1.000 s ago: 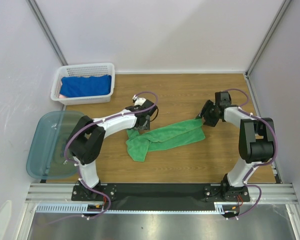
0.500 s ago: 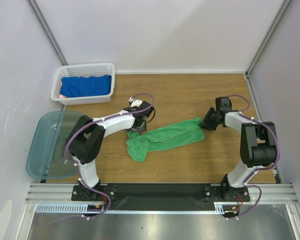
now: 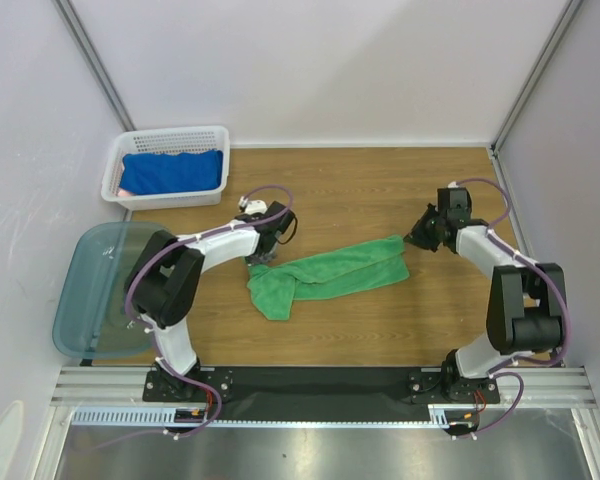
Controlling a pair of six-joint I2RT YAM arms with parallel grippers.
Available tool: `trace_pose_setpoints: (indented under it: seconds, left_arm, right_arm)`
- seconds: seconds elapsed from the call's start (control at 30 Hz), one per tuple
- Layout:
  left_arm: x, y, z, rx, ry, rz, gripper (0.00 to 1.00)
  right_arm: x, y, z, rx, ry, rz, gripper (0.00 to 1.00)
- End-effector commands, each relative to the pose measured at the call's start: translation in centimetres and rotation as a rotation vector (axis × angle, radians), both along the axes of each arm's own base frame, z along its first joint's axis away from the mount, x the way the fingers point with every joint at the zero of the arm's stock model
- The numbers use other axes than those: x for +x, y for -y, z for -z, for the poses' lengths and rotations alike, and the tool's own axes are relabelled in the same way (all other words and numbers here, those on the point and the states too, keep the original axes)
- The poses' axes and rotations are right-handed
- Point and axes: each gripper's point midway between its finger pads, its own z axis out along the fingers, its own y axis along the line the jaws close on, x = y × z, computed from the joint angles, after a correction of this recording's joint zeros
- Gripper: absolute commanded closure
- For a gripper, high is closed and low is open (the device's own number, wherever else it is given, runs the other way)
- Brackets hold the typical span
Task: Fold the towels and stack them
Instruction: Flatten out the crumpled towel
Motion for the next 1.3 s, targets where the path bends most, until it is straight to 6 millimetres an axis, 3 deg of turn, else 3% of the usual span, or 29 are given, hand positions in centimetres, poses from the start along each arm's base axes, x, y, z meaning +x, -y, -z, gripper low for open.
trace_pose_setpoints:
  seconds: [0.0, 0.1, 0.23, 0.33, 0.37, 0.47, 0.67, 0.8, 1.27]
  left_arm:
    - [-0.1, -2.9, -2.3, -0.001, 0.066, -0.140, 1.00]
    - [-1.3, -4.8, -3.8, -0.025, 0.092, -0.251, 1.00]
    - [-2.5, -5.7, -6.0, -0.121, 0.169, -0.328, 1.00]
    - [-3.3, -6.3, -7.4, -0.173, 0.225, -0.365, 1.00]
    - [-3.4, -6.4, -7.4, -0.179, 0.229, -0.371, 1.00]
    - [-4.1, -6.4, -6.9, -0.200, 0.211, -0.362, 1.00]
    - [-5.8, -6.7, -4.6, -0.183, 0.130, -0.388, 1.00]
    - [-6.7, -7.2, -3.9, -0.178, 0.127, -0.403, 1.00]
    - [-7.9, -7.7, -2.4, -0.175, 0.095, -0.402, 1.00]
  right_arm:
    - [0.9, 0.9, -3.6, -0.056, 0.088, 0.009, 1.00]
    - [0.3, 1.4, -4.9, -0.068, 0.108, 0.021, 1.00]
    - [-0.4, 2.1, -7.3, -0.082, 0.159, 0.039, 1.00]
    - [-1.0, 2.1, -6.7, -0.079, 0.149, 0.022, 1.00]
    - [-1.1, 1.8, -6.4, -0.059, 0.145, 0.003, 0.91]
    - [-1.3, 0.4, -4.8, 0.000, 0.118, -0.060, 0.78]
    - [-0.2, -2.9, -4.6, 0.057, 0.159, -0.169, 0.63]
    - [0.1, -4.7, -3.1, 0.066, 0.139, -0.212, 0.62]
    - [0.1, -7.0, 1.5, 0.084, 0.055, -0.253, 0.57]
